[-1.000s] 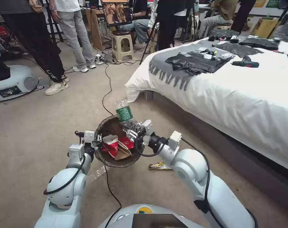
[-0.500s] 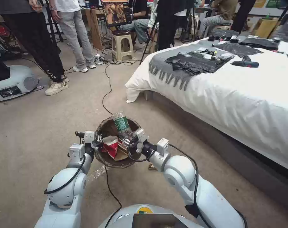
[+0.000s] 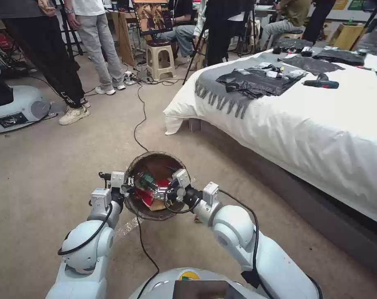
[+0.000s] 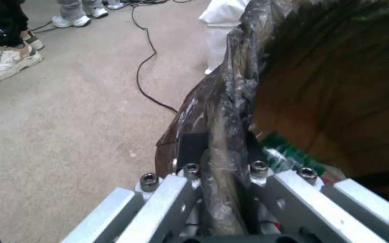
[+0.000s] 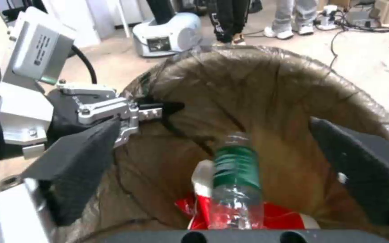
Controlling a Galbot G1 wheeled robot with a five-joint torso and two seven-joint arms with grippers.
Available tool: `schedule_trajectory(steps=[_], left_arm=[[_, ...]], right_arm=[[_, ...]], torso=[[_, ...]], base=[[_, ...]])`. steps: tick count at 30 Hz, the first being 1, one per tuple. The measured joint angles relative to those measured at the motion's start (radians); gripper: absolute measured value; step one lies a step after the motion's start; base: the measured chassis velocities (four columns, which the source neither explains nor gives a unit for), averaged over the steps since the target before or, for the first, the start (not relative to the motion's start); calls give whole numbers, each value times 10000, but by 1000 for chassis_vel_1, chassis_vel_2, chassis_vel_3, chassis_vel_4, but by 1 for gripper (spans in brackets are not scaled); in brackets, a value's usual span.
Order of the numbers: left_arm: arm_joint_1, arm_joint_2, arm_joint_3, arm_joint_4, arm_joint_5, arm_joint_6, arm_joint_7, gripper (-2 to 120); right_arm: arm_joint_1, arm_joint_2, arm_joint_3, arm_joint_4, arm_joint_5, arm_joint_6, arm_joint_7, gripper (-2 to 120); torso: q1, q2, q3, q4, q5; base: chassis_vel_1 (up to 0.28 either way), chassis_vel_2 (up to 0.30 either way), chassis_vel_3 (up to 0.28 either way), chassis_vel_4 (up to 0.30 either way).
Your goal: Pick up the trash bin, then pick up the garbage from the floor and place it into the trash bin.
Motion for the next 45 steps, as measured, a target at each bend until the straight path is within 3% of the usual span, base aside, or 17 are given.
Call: schedule_trajectory(steps=[7, 16, 25, 27, 30, 33, 34, 36, 39, 45], left_arm=[[-1, -10, 55, -3, 37, 0, 8, 3], [-6, -7, 57, -3, 67, -1, 19, 3], [20, 28, -15, -70, 16, -6, 28, 3], [44, 41, -41, -104, 4, -6, 36, 3], [50, 42, -55, -130, -11, -6, 42, 3], [47, 42, -72, -149, -30, -6, 48, 3], [47, 42, -72, -149, -30, -6, 48, 3], [45, 43, -106, -153, -41, -6, 49, 3], [51, 43, -134, -159, -50, -6, 51, 3], [54, 35, -200, -160, -65, -14, 53, 3]], right_arm=[[1, -76, 296, 388, 308, 2, 166, 100], [-313, -759, 2115, 1880, 959, 228, -93, 100], [-880, -1074, 3276, 1731, 1016, 837, 148, 100], [-1278, -959, 3987, 1509, 1101, 932, 82, 100], [-1498, -959, 4724, 1208, 1143, 1159, -386, 100], [-1695, -1129, 5512, 652, 1224, 1506, -1771, 100], [-1695, -1129, 5512, 652, 1224, 1506, -1771, 100], [-1864, -1251, 5903, 128, 1117, 1838, -3269, 100], [-1955, -1266, 5993, -345, 823, 2101, -4108, 100], [-2044, -1082, 5906, -1379, 253, 2489, -4779, 100]], torso=[[0, 0, 0, 0, 0], [0, 0, 0, -2, 2], [0, 0, 0, 3, 2], [0, 0, 0, -1, 3], [0, 0, -1, -1, 2], [0, 0, 0, 0, 2], [0, 0, 0, 0, 2], [0, 0, 0, -1, 2], [0, 0, 0, -1, 1], [0, 0, 0, 0, 2]], base=[[0, 0, 0, 0], [0, 0, 0, 0], [0, 0, 0, 0], [0, 0, 0, 0], [0, 0, 0, 0], [0, 0, 0, 0], [0, 0, 0, 0], [0, 0, 0, 0], [0, 0, 0, 0], [0, 0, 0, 0]])
